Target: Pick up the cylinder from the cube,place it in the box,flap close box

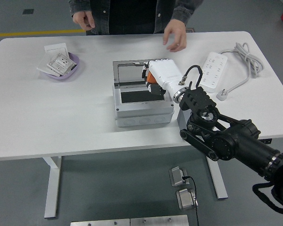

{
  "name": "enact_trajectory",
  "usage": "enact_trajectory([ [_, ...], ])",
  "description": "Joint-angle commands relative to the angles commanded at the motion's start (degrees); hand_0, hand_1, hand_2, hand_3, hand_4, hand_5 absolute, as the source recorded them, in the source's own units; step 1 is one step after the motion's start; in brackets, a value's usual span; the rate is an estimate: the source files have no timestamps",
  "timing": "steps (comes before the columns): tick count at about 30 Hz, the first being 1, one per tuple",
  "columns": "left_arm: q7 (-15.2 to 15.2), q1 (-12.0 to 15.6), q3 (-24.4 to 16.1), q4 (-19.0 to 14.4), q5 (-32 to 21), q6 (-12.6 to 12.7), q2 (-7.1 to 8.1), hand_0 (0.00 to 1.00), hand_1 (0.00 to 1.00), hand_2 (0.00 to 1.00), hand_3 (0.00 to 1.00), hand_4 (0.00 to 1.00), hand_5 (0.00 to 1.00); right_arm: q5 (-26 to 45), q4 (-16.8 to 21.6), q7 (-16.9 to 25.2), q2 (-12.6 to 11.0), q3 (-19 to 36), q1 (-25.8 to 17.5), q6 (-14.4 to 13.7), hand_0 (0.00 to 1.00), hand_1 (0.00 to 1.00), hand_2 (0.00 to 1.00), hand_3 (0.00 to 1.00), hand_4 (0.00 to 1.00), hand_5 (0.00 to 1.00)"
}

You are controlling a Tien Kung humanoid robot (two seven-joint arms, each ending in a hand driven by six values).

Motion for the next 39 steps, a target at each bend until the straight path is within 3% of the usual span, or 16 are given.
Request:
enact_trajectory([
  [4,0.0,-0.2,0.2,0.0,0.0,0.0,0.05,0.781,0.778,0.750,0.587,0.702,0.079,8.1,-0.3,3.6,1.0,-2.8,0.0,-1.1,0.109,0.176,0.357,0.289,0.002,0.002],
  [5,0.0,-0.2,0.2,0.0,-0.1,0.0,0.08,0.781,0.778,0.750,0.587,0.702,0.079,10.3,-0.4,4.4,1.2,-3.3,0.0,-1.3,0.119,0.187,0.379,0.358,0.056,0.002],
  [10,-0.2,-0.4,0.4,0.0,-0.1,0.0,0.28,0.781,0.778,0.750,0.587,0.702,0.079,18.6,-1.5,8.0,1.7,-4.2,-0.2,-1.5,0.119,0.187,0.379,0.358,0.056,0.002],
  [11,-0.2,-0.4,0.3,0.0,0.1,0.0,0.30,0.781,0.778,0.750,0.587,0.703,0.079,19.9,-1.7,8.5,1.7,-4.2,-0.2,-1.5,0.209,0.240,0.472,0.542,0.329,0.087],
  [16,-0.1,-0.4,0.2,0.0,0.3,0.0,0.36,0.781,0.778,0.750,0.587,0.703,0.079,25.8,-2.6,10.3,1.6,-3.9,-0.1,-1.7,0.209,0.240,0.472,0.542,0.329,0.087],
  [17,-0.1,-0.5,0.3,0.0,0.2,0.0,0.37,0.781,0.778,0.750,0.587,0.702,0.079,26.3,-2.6,10.5,1.6,-3.9,-0.1,-1.7,0.445,0.451,0.612,0.661,0.547,0.282],
  [22,-0.3,-0.6,0.6,0.0,0.0,0.1,0.44,0.781,0.778,0.750,0.587,0.702,0.079,27.3,-3.0,11.2,1.7,-3.7,0.2,-1.6,0.445,0.451,0.612,0.661,0.547,0.282],
  [23,-0.3,-0.7,0.7,0.0,0.0,0.1,0.45,0.781,0.778,0.750,0.587,0.702,0.079,27.3,-3.1,11.3,1.7,-3.6,0.2,-1.6,0.589,0.527,0.642,0.692,0.721,0.394],
  [39,-0.5,-0.9,0.8,0.0,0.1,0.2,0.41,0.781,0.778,0.750,0.587,0.702,0.079,26.5,-4.1,12.0,1.5,-2.7,0.7,-0.8,0.616,0.522,0.642,0.724,0.797,0.445],
])
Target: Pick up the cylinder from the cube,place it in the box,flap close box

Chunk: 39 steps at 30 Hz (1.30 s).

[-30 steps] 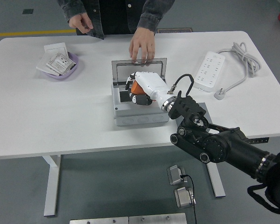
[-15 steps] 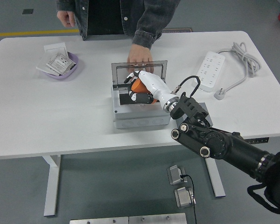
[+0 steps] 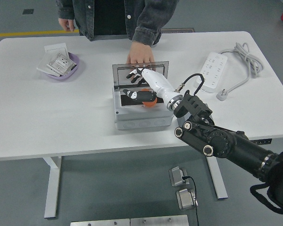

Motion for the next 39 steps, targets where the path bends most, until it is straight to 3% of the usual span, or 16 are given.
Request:
enact_trajectory([
  [6,0.0,0.2,0.0,0.0,0.0,0.0,-0.21,0.781,0.778,0.750,0.587,0.702,0.079,-1.0,2.5,-0.7,-1.0,1.8,-0.6,0.3,0.619,0.520,0.634,0.721,0.819,0.465],
  [17,0.1,0.9,-0.6,0.0,0.3,0.0,-0.66,0.781,0.778,0.750,0.587,0.702,0.079,0.6,14.5,-4.1,-5.3,5.8,-2.0,3.6,0.612,0.499,0.627,0.713,0.839,0.486],
  [22,0.0,0.8,-0.5,0.0,0.2,0.1,-0.60,0.781,0.778,0.750,0.587,0.703,0.079,1.3,17.3,-4.9,-5.9,7.0,-1.3,4.2,0.604,0.492,0.625,0.704,0.844,0.499],
  [30,0.2,0.7,-0.3,0.0,0.1,0.0,-0.64,0.781,0.778,0.750,0.587,0.702,0.079,0.5,16.3,-5.4,-6.3,8.3,1.2,4.9,0.589,0.482,0.625,0.705,0.844,0.502],
  [39,0.2,0.1,-0.2,0.0,0.4,0.0,-0.28,0.781,0.778,0.750,0.587,0.702,0.079,2.0,10.6,-4.5,-6.6,7.9,5.2,5.6,0.587,0.487,0.623,0.704,0.844,0.510],
])
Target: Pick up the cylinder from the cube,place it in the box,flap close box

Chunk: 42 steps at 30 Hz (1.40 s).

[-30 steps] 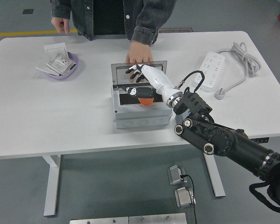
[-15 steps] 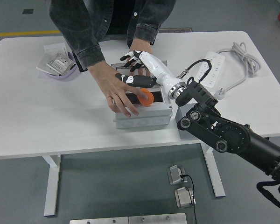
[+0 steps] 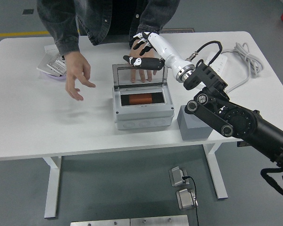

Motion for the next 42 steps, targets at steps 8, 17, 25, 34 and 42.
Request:
enact_trajectory([
  [8,0.1,-0.5,0.0,0.0,0.2,-0.1,0.34,0.781,0.778,0.750,0.587,0.703,0.079,2.3,-7.6,1.6,1.1,-1.8,2.0,0.1,0.602,0.485,0.622,0.702,0.842,0.516],
  [17,0.1,-0.6,-0.3,0.0,0.9,-0.2,0.41,0.781,0.778,0.750,0.587,0.702,0.079,4.4,-13.4,3.3,4.3,-2.4,0.9,-0.7,0.618,0.493,0.622,0.690,0.834,0.523],
  [25,0.1,-0.5,-0.5,0.0,1.5,-0.3,0.23,0.781,0.778,0.750,0.587,0.702,0.079,4.7,-13.7,3.5,5.5,-3.4,0.4,-0.9,0.621,0.494,0.620,0.690,0.834,0.529],
  [34,0.0,0.0,-0.5,0.0,1.3,-0.2,-0.19,0.781,0.778,0.750,0.587,0.702,0.079,3.6,-8.5,2.1,2.9,-6.0,-1.0,-0.8,0.621,0.492,0.619,0.688,0.828,0.528],
  [42,-0.1,0.5,-0.7,0.0,1.2,-0.2,-0.46,0.781,0.778,0.750,0.587,0.702,0.079,1.3,-0.7,-0.1,-0.2,-7.9,-3.3,-0.6,0.625,0.492,0.620,0.685,0.823,0.524],
])
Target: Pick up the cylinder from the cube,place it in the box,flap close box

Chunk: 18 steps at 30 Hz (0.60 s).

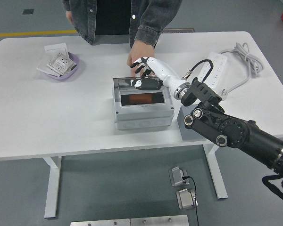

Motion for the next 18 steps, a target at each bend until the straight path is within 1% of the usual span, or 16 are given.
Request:
enact_trajectory([
  [4,-0.1,0.2,0.0,0.0,-0.2,0.0,-0.11,0.781,0.778,0.750,0.587,0.702,0.079,-3.1,4.0,-2.0,-1.3,0.5,-1.7,0.0,0.625,0.492,0.620,0.685,0.823,0.524],
  [5,-0.1,0.2,0.0,0.0,-0.2,0.0,-0.12,0.781,0.778,0.750,0.587,0.702,0.079,-4.1,4.9,-2.4,-1.5,0.9,-2.2,-0.2,0.614,0.488,0.623,0.687,0.810,0.515],
  [9,0.0,0.5,-0.1,0.0,-0.2,0.0,-0.27,0.781,0.778,0.750,0.587,0.702,0.079,-7.0,7.9,-3.5,-2.0,2.7,-4.3,-1.3,0.614,0.488,0.623,0.687,0.810,0.515],
  [13,0.1,0.6,-0.1,0.0,-0.4,0.0,-0.43,0.781,0.778,0.750,0.587,0.702,0.079,-8.8,10.2,-4.4,-2.0,3.8,-6.0,-1.9,0.606,0.490,0.624,0.687,0.801,0.510],
  [18,0.1,0.8,-0.1,0.0,-0.4,0.0,-0.51,0.781,0.778,0.750,0.587,0.703,0.079,-9.9,11.9,-5.5,-2.0,3.5,-7.2,-2.2,0.607,0.483,0.624,0.682,0.791,0.513],
])
